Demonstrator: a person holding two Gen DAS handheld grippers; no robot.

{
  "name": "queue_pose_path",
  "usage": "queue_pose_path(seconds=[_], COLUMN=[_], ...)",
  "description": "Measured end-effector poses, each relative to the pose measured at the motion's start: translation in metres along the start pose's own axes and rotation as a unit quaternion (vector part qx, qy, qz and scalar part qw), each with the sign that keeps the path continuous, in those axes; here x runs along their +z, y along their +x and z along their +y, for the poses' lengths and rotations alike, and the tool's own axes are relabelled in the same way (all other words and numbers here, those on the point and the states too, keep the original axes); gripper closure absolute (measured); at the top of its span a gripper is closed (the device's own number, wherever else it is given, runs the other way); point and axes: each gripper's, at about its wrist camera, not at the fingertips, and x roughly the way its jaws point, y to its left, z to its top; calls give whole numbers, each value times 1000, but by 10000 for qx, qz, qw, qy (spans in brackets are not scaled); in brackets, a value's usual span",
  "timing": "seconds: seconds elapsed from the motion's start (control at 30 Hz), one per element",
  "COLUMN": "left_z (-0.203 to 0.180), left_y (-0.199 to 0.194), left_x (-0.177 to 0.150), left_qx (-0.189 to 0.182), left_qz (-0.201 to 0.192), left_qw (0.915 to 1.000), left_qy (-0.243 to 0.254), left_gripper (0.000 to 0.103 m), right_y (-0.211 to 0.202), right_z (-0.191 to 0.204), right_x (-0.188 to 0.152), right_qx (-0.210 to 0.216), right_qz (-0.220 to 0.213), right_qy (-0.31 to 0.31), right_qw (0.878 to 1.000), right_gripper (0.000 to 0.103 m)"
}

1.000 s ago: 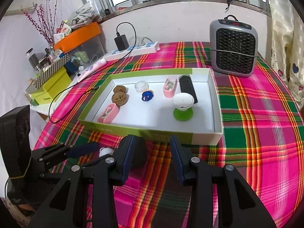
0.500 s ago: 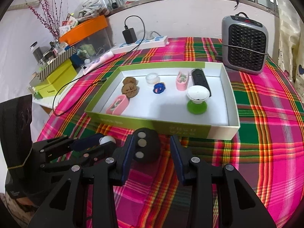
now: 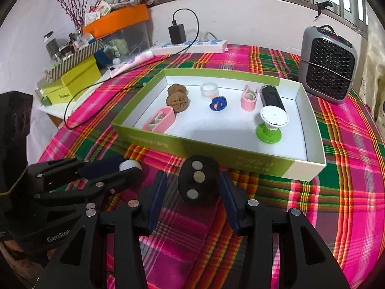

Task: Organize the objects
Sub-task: 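Close the left tool on the white knob while the right tool grips the black dotted disc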

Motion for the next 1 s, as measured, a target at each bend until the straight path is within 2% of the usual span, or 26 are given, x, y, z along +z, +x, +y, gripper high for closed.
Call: queue_pose_path(seconds=[0.37,0.53,0.63,1.0], left_z=[-2,-3,-3,-5], left_y=[0,1,1,1], left_x=[0,0,1,0], left_qx=[15,70,103,129], left_qz=[-5,-2,-2,-4], left_qw=[10000,9999,9999,9999], left_qy=[32,78,96,110], left_gripper=[73,73,73,73], right_y=[7,7,7,7], right_z=[-1,-2,-1,-1], right_x=[-1,-3,-3,-5], right_qx=[-192,-170,-183,-151], right_qz=[53,41,36,-1], right_qy=[-65,-44,-99,-81], right_qw=[9998,9998,9998,9999], right_gripper=[57,57,61,62])
